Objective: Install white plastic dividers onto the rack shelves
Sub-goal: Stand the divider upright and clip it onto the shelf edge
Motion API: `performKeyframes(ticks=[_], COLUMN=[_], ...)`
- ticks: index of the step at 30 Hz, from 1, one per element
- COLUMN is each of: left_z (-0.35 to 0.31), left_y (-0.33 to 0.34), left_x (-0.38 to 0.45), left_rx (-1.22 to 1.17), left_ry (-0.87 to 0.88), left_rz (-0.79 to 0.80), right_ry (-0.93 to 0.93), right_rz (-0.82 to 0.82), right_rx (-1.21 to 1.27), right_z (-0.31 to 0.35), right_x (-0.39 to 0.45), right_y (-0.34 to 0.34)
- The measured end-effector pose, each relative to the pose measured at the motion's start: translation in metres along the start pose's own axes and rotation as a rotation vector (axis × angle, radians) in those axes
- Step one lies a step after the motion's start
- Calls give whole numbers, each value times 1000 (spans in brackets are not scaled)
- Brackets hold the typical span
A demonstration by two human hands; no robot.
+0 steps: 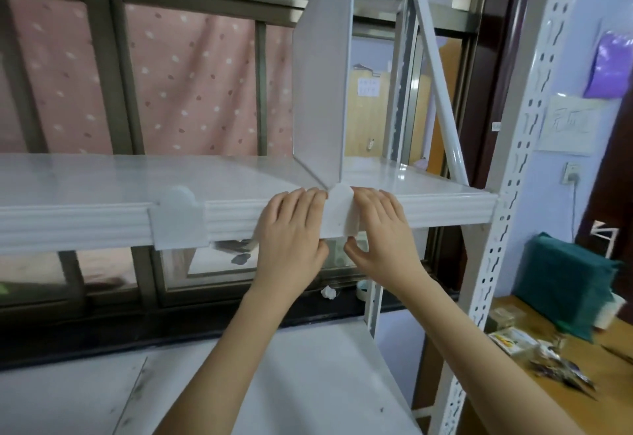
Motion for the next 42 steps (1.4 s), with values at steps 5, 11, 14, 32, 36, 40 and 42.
performKeyframes(ticks=[5, 11, 14, 32, 36, 40, 42], left_z=[-7, -19, -24, -61, -54, -56, -62], left_y=[-4, -7, -11, -89, -128, -167, -182], left_x=[-1, -2, -3, -14, -38, -53, -55], left_rx=[37, 61, 95, 243, 297, 280, 273], left_ry=[-74, -239, -266, -355, -346, -333, -307], left_rz=[27, 55, 178, 519, 542, 508, 488], right_ry=[54, 79, 38, 99, 90, 83, 89], right_rz=[58, 131, 242, 525, 593, 575, 588], right_rx=[0, 27, 21, -97, -178, -189, -178], right_z=[4, 9, 9, 31, 51, 78, 89], right_x=[-1, 1, 1, -7, -22, -30, -33], right_y=[-7, -19, -22, -113, -136, -163, -177])
Point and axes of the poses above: each hand's wrist, its own x-axis towards the middle knuckle, its own y-axis out of the palm, z = x × y, the point moved 6 cm from there along x, towards the middle knuckle, and after that the axes turned 13 degrees about -x, right-handed, at the moved point
